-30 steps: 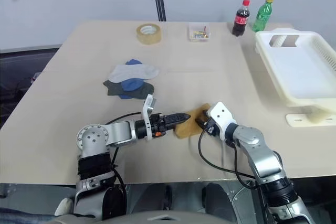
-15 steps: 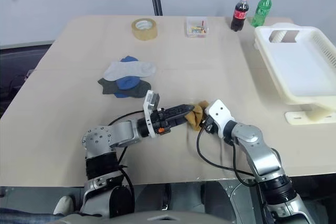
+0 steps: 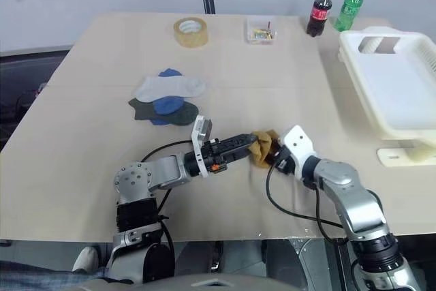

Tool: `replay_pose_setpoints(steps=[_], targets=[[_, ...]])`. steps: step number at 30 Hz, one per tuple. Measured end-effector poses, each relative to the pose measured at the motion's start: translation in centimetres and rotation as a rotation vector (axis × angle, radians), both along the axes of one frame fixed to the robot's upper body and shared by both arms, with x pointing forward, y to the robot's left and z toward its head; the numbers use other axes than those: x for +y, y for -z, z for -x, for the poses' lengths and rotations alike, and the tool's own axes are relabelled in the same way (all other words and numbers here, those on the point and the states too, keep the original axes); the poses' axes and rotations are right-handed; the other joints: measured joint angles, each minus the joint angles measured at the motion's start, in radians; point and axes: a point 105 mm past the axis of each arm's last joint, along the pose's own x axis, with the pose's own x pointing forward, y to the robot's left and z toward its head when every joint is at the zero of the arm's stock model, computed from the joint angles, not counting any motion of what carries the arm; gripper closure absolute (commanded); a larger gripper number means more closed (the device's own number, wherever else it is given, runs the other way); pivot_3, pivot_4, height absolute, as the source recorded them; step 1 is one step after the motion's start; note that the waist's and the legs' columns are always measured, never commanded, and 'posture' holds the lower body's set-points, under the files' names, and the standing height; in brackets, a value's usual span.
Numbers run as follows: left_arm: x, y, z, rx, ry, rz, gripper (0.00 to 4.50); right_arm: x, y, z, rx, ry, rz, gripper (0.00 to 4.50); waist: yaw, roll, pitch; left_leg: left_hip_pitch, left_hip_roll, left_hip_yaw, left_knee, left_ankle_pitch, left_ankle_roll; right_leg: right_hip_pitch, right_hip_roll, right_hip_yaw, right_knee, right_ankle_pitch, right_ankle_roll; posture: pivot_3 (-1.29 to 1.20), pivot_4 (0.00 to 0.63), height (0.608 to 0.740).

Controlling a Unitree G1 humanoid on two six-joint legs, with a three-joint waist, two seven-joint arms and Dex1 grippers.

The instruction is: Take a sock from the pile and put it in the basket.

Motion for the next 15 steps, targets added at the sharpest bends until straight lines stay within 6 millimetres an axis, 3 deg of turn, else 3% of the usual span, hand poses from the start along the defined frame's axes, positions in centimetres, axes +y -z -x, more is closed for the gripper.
replay_pose_setpoints(steps=[1, 4, 12, 15], targets=[[0.0, 0.0, 0.0, 0.000, 0.004, 0.004, 0.00, -0.3, -0.3, 0.0, -0.003, 0.006, 0.001, 1.53, 0.000, 0.000, 0.000, -0.003, 0.000, -0.001, 0.001, 0.000, 0.000, -0.002, 0.000, -0.001, 0.000, 0.000, 0.000, 0.00, 0.150, 0.740], [-0.2, -0.1, -0.3, 0.002, 0.008, 0.014, 0.00, -1.4, -0.9, 0.2, 0.002, 0.014, 0.025, 0.06, 0.003, 0.001, 0.000, -0.006, -0.001, -0.002, 0.002, 0.001, -0.001, -0.004, 0.000, -0.002, 0.001, 0.000, 0.000, 0.00, 0.150, 0.740], [-1.5, -0.3, -1.3, 0.003, 0.027, 0.033, 0.00, -7.0, -2.2, 1.1, 0.038, 0.118, 0.042, 0.06, 0.009, 0.001, 0.001, -0.006, -0.008, -0.006, 0.009, 0.001, 0.000, -0.002, -0.002, -0.005, 0.005, 0.000, 0.001, 0.00, 0.150, 0.740], [-2.2, -0.2, -1.6, 0.005, 0.044, 0.020, 0.00, -7.2, -3.5, 1.5, 0.045, 0.113, -0.024, 0.06, 0.004, 0.001, 0.001, -0.006, -0.008, -0.007, 0.010, 0.000, 0.001, -0.002, -0.002, -0.005, 0.008, 0.000, 0.001, 0.00, 0.150, 0.740]])
